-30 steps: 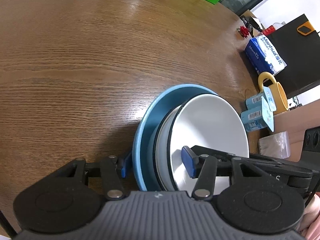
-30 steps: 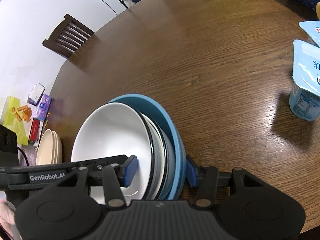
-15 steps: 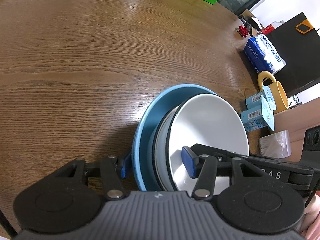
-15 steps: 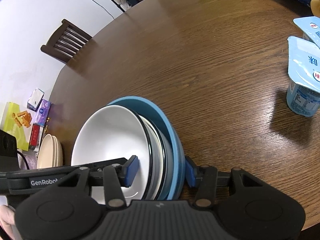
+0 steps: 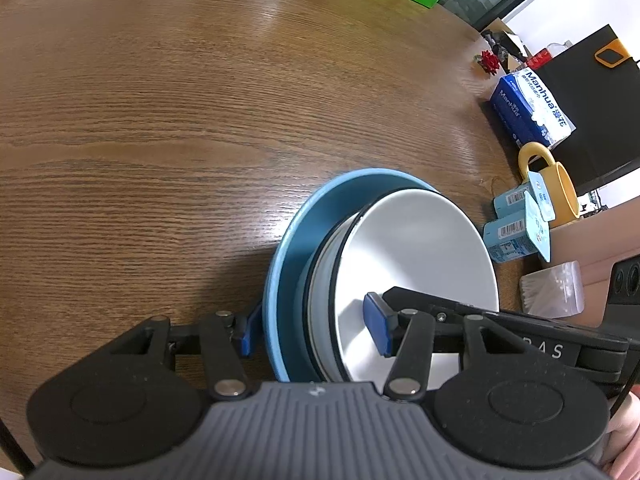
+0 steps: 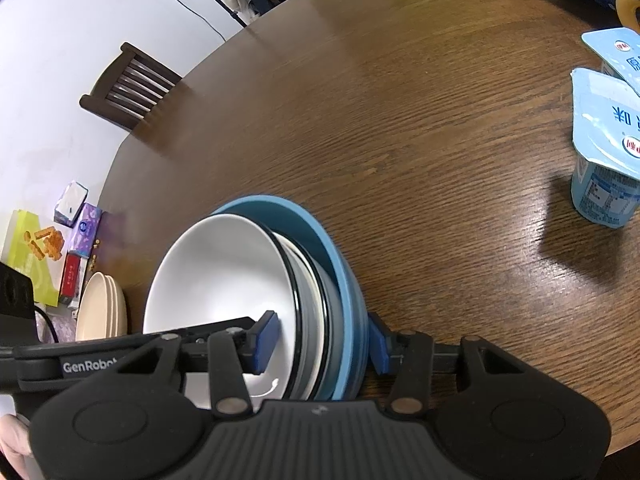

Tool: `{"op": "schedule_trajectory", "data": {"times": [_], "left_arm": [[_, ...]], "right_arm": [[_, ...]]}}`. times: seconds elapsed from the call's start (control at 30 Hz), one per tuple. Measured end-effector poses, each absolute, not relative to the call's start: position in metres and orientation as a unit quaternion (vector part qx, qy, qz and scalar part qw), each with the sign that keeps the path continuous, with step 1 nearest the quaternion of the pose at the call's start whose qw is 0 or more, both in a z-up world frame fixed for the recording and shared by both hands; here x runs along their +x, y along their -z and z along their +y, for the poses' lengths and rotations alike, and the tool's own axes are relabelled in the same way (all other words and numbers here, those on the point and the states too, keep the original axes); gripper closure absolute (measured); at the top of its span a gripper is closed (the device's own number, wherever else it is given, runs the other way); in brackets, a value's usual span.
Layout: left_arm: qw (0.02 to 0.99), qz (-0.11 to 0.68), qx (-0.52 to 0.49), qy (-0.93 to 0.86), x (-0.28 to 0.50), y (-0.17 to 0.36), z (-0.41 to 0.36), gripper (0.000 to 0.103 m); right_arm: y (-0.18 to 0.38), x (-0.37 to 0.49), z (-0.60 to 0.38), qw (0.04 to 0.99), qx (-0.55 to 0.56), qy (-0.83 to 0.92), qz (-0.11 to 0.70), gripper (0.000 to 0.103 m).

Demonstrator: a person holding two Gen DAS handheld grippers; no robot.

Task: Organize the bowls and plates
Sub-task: 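Lift the stacked bowls off the table with both grippers, then carry the stacked bowls with both grippers toward the cream plates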

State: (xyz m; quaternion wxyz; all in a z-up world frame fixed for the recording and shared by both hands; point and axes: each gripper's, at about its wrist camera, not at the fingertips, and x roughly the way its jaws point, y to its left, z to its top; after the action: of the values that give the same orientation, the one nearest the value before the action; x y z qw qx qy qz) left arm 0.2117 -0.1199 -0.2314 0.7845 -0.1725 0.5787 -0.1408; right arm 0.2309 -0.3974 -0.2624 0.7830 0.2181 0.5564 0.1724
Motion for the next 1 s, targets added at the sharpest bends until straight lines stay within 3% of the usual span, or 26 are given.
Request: {"op": "schedule_trajectory", "data": {"times": [1.0], "left_arm": [[0.794, 0.565, -0.183, 0.129, 0.206, 0.211, -0.091, 0.051]], "right_arm": [[0.244, 0.231, -0.383, 0.79, 0.221, -0.177, 0.543, 0.058]]}}
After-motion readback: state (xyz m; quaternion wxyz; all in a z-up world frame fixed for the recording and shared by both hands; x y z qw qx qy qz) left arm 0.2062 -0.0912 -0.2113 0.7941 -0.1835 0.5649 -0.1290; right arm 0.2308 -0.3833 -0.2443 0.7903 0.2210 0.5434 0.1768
